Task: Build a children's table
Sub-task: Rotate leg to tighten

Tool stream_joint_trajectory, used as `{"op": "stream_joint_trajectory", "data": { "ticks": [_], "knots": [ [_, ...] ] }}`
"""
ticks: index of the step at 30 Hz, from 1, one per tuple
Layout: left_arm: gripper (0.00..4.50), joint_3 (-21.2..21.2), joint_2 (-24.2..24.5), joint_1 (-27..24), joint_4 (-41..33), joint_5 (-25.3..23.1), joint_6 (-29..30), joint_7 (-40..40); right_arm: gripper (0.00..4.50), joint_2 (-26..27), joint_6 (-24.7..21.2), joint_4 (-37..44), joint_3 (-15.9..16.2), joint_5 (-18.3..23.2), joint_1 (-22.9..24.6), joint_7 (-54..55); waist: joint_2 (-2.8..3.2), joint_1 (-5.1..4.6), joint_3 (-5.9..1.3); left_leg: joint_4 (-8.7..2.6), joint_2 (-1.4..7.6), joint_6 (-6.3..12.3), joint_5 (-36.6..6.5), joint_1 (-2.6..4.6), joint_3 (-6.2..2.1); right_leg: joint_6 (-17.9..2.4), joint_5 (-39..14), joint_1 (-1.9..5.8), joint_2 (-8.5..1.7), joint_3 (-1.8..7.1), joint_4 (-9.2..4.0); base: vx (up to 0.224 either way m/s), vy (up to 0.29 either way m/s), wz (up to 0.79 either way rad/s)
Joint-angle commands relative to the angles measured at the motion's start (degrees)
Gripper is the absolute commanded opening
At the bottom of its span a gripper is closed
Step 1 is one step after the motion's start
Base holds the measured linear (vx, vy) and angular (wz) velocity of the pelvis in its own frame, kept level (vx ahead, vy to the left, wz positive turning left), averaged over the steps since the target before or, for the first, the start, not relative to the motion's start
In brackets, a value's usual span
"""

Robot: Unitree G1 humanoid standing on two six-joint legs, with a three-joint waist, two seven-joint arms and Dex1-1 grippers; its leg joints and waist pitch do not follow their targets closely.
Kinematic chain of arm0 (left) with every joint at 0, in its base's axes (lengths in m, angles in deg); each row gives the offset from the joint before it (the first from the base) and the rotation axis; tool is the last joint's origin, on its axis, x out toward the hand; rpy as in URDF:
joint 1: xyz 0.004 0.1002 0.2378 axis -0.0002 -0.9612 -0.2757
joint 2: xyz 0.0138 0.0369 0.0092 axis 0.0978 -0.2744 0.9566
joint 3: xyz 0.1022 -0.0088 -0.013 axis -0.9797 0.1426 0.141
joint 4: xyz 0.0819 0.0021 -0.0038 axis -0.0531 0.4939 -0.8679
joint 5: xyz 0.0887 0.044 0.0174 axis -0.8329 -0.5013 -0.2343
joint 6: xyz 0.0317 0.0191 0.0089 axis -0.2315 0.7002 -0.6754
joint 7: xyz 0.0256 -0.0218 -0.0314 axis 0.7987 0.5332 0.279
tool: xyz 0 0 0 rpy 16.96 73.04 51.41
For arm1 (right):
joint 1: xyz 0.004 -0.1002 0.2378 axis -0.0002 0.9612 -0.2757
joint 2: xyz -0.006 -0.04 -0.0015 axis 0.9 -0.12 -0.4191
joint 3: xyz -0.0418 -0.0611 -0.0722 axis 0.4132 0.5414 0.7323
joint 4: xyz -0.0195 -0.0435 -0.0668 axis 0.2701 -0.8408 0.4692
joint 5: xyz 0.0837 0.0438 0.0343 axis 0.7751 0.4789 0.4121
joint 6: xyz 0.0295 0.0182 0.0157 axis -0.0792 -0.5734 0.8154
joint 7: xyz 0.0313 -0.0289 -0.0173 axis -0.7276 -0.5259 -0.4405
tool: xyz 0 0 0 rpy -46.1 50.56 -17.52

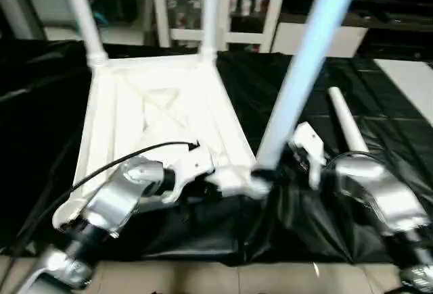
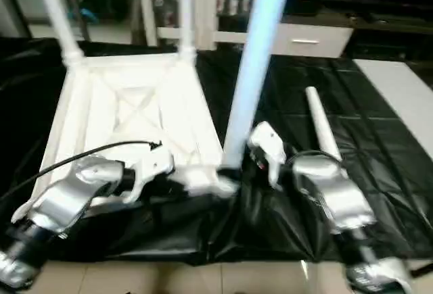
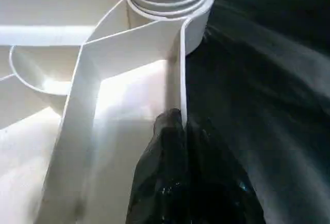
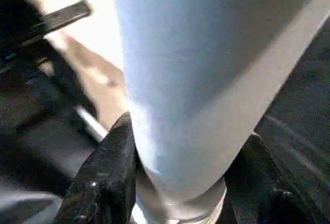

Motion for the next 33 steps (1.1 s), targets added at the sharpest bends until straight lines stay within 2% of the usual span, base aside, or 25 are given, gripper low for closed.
{"op": "stream_joint_trajectory", "data": {
  "ticks": [1, 4, 6, 8, 9, 11, 12, 17, 19, 21, 22, 23, 24, 25, 27, 28, 30, 31, 33],
  "knots": [
    [0.0, 0.09, -3.4, 1.99, -0.14, 1.17, 0.05, 2.05, 1.98, 2.85, -2.11, -5.59, -0.52, -2.6, -0.6, 8.56, -0.01, -0.28, -2.73, -4.79, 1.51, -1.32, -19.04, 0.3, -0.93, -9.89, -22.42, 1.87, -2.1, 1.5, -5.12, 0.0, 0.0, 0.0],
    [0.0, 1.47, -6.31, 3.2, 2.36, 1.07, 2.13, 5.97, 1.97, 6.54, -2.28, -8.66, -1.68, -3.88, -1.54, 14.99, 0.07, -1.34, -2.77, -4.74, 1.35, -1.38, -19.62, 0.02, -1.07, -9.16, -24.03, 1.78, -2.08, 1.34, -5.47, 0.0, 0.0, 0.0],
    [0.0, 2.82, -9.8, 5.24, 6.24, 0.08, 3.96, 10.93, 1.96, 10.9, -1.88, -13.28, -2.87, -5.46, -3.4, 23.25, 0.29, -1.72, -2.7, -4.67, 1.25, -1.58, -20.18, 0.12, -1.05, -9.28, -24.73, 1.33, -2.03, 1.35, -5.6, 0.0, 0.0, 0.0],
    [0.0, 3.7, -11.74, 6.56, 8.71, -0.62, 4.48, 14.25, 1.96, 13.3, -1.72, -16.25, -3.93, -6.05, -4.82, 28.62, 0.3, -2.32, -2.9, -4.69, 1.04, -2.16, -20.1, -0.15, -1.39, -8.75, -25.42, 1.77, -2.05, 1.1, -5.64, 0.0, 0.0, 0.0],
    [0.0, 4.99, -14.03, 8.46, 12.16, -1.22, 4.47, 18.84, 1.96, 15.96, -1.29, -19.97, -5.25, -6.78, -6.79, 34.87, 0.16, -2.29, -2.82, -4.76, 1.1, -2.1, -20.17, -0.18, -1.41, -8.53, -25.55, 1.69, -2.09, 1.09, -5.79, 0.0, 0.0, 0.0],
    [0.0, 5.68, -15.15, 9.57, 14.19, -1.58, 4.14, 21.44, 1.96, 17.39, -0.98, -22.06, -5.98, -7.03, -7.95, 38.02, 0.19, -2.44, -2.93, -4.61, 0.96, -1.99, -21.76, 0.23, -1.47, -8.28, -26.26, 1.4, -2.03, 0.96, -6.04, 0.0, 0.0, 0.0],
    [0.0, 6.02, -15.84, 10.52, 15.9, -2.14, 3.4, 23.61, 1.96, 18.7, -0.53, -23.96, -6.75, -7.09, -9.09, 41.19, 0.19, -2.45, -2.94, -4.6, 0.94, -1.8, -21.57, 0.15, -1.42, -8.39, -25.67, 1.36, -2.06, 1.02, -6.01, 0.0, 0.0, 0.0],
    [0.0, 7.29, -17.87, 12.81, 20.18, -3.81, 1.53, 29.36, 1.96, 24.24, 1.43, -30.36, -11.23, -6.1, -13.49, 52.51, 0.48, -2.44, -3.05, -4.75, 1.03, -1.58, -20.87, 0.25, -1.19, -9.74, -19.35, 1.23, -1.82, 1.18, -5.56, 0.0, 0.0, 0.0],
    [0.0, 7.33, -18.08, 12.88, 20.52, -4.09, 1.35, 29.27, 1.96, 25.69, 2.57, -31.78, -11.62, -6.06, -14.76, 53.01, 0.54, -2.51, -3.09, -4.83, 1.03, -1.49, -20.68, 0.06, -1.26, -9.97, -18.26, 1.56, -1.84, 1.13, -5.35, 0.0, 0.0, 0.0],
    [0.0, 6.97, -17.74, 12.74, 20.11, -4.05, 1.5, 28.27, 1.96, 26.5, 3.54, -31.74, -12.05, -5.86, -15.26, 52.65, 0.49, -2.46, -3.08, -4.86, 1.07, -1.23, -20.68, 0.03, -1.2, -9.98, -17.93, 1.56, -1.88, 1.16, -5.35, 0.0, 0.0, 0.0],
    [0.0, 6.39, -17.17, 12.35, 19.16, -4.05, 1.48, 27.24, 1.96, 26.34, 4.97, -30.89, -11.44, -6.09, -15.08, 50.68, 0.43, -2.33, -3.13, -4.87, 1.1, -1.06, -20.12, 0.0, -1.18, -10.05, -17.42, 1.67, -1.94, 1.18, -5.31, 0.0, 0.0, 0.0],
    [0.0, 5.96, -16.58, 11.81, 18.07, -3.72, 1.61, 26.25, 1.96, 26.09, 5.65, -29.41, -10.87, -5.47, -14.5, 47.6, 0.08, -2.3, -3.06, -4.95, 1.15, -0.61, -19.85, -0.2, -1.17, -10.05, -17.4, 1.84, -1.95, 1.17, -5.24, 0.0, 0.0, 0.0],
    [0.0, 5.96, -16.58, 11.81, 18.07, -3.72, 1.61, 26.25, 1.96, 26.09, 5.65, -29.41, -10.87, -5.47, -14.5, 47.6, 0.19, -2.27, -3.06, -4.98, 1.17, -0.5, -19.53, -0.31, -1.23, -10.0, -17.42, 1.98, -2.02, 1.16, -5.17, 0.0, 0.0, 0.0],
    [0.0, 5.42, -15.72, 10.92, 16.56, -3.33, 1.8, 24.57, 2.52, 25.7, 5.58, -27.13, -10.9, -4.62, -13.59, 45.59, 0.03, -2.23, -3.07, -4.95, 1.21, -0.29, -18.54, -0.33, -1.16, -10.02, -17.24, 1.98, -2.08, 1.22, -5.17, 0.0, 0.0, 0.0],
    [0.0, 5.1, -15.15, 10.29, 15.7, -3.14, 1.57, 23.64, 2.52, 25.31, 5.06, -25.67, -10.86, -4.28, -12.99, 44.73, 0.06, -2.08, -3.13, -4.91, 1.33, 0.27, -16.91, -0.37, -1.05, -10.52, -15.04, 2.12, -2.13, 1.36, -5.0, 0.0, 0.0, 0.0],
    [0.0, 4.55, -13.76, 8.69, 13.3, -2.76, 1.59, 21.65, 2.75, 23.92, 3.74, -21.55, -10.18, -3.83, -11.21, 42.09, -0.09, -2.03, -3.14, -4.84, 1.3, 0.78, -15.88, -0.3, -0.9, -10.9, -13.77, 2.19, -2.02, 1.38, -4.95, 0.0, 0.0, 0.0],
    [0.0, 3.99, -12.42, 7.21, 10.95, -2.63, 0.94, 19.76, 2.84, 22.38, 2.09, -17.74, -9.09, -3.78, -9.45, 39.54, 0.09, -1.82, -3.2, -4.76, 1.39, 1.42, -14.19, -0.28, -0.78, -11.55, -12.26, 2.18, -2.07, 1.48, -4.79, 0.0, 0.0, 0.0],
    [0.0, 3.54, -11.29, 6.12, 9.02, -2.39, 0.79, 17.9, 2.93, 20.75, 0.4, -14.8, -8.35, -3.59, -8.15, 37.21, -0.19, -1.66, -3.27, -4.7, 1.43, 1.81, -12.4, -0.49, -0.76, -11.79, -10.69, 2.56, -2.01, 1.47, -4.48, 0.0, 0.0, 0.0],
    [0.0, 3.39, -10.83, 5.68, 8.19, -2.25, 1.02, 17.15, 3.18, 19.99, -0.33, -13.59, -8.08, -3.45, -7.63, 36.12, -0.01, -1.59, -3.22, -4.73, 1.55, 2.15, -11.18, -0.33, -0.68, -12.46, -9.36, 2.42, -1.96, 1.52, -4.4, 0.0, 0.0, 0.0]
  ]
}}
